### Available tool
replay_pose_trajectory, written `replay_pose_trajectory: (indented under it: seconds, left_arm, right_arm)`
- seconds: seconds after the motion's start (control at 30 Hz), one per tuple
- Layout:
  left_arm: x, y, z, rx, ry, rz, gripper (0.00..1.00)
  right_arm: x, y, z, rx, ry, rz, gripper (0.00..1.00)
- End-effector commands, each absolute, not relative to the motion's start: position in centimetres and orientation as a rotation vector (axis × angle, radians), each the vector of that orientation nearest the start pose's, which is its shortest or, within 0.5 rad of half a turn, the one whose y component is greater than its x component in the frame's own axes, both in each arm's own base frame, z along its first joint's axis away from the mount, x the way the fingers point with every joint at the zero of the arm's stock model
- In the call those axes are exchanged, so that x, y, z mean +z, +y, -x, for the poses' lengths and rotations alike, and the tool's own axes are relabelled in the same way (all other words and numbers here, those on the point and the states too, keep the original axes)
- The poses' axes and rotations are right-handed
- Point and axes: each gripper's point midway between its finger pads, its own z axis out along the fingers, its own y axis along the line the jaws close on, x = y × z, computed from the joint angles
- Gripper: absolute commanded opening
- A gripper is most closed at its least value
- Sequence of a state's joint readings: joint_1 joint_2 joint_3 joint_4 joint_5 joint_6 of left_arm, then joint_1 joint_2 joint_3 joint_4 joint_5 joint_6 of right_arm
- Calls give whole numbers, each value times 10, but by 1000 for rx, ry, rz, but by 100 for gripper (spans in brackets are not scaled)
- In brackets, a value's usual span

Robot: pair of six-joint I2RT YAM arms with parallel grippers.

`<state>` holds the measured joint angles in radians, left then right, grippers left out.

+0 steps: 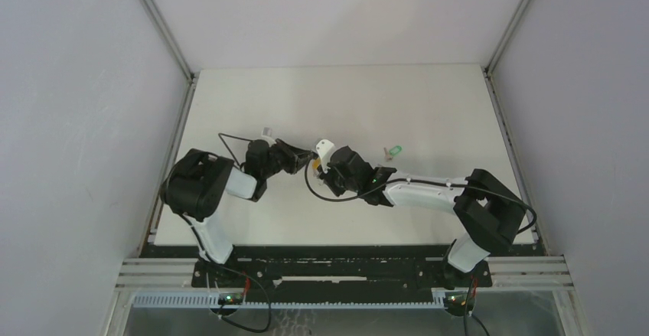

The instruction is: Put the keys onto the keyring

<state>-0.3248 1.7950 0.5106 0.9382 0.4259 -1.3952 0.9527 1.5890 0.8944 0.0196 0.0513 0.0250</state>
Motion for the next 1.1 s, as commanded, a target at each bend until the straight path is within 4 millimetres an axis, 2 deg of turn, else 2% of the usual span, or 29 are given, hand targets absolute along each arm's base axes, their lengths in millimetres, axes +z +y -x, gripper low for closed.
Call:
replay_pose_trajectory:
  seconds: [0.0,0.13,0.23,0.27,0.37,0.5,0.6,0.7,0.77,0.9,1.07]
  left_arm:
    - [103,-241,-360,-1488,1987,639,0]
    - [127,-243,-358,-1464,1954,478,0]
    - [125,-246,-353,-1436,2031,416,0]
    - [124,-246,-350,-1431,2053,413,3]
    - [109,-235,-340,-1340,2120,466,36]
    - [90,-214,-326,-1197,2206,543,55]
    - [81,-210,-318,-1155,2258,563,65]
    - [75,-215,-313,-1189,2299,572,67]
    - [73,-225,-311,-1240,2322,564,67]
    - [78,-248,-311,-1356,2323,541,66]
    - [87,-261,-321,-1444,2273,549,60]
  right_arm:
    - [106,349,-250,534,1972,960,0]
    - [118,343,-249,586,1959,924,0]
    - [122,340,-250,611,1951,909,0]
    - [122,340,-251,609,1951,905,0]
    - [121,340,-252,599,1955,896,0]
    - [123,340,-251,605,1946,894,0]
    - [121,339,-250,605,1945,899,0]
    - [119,340,-250,600,1943,903,0]
    - [117,341,-249,597,1943,908,0]
    - [115,342,-248,587,1939,922,0]
    - [111,343,-247,575,1946,936,0]
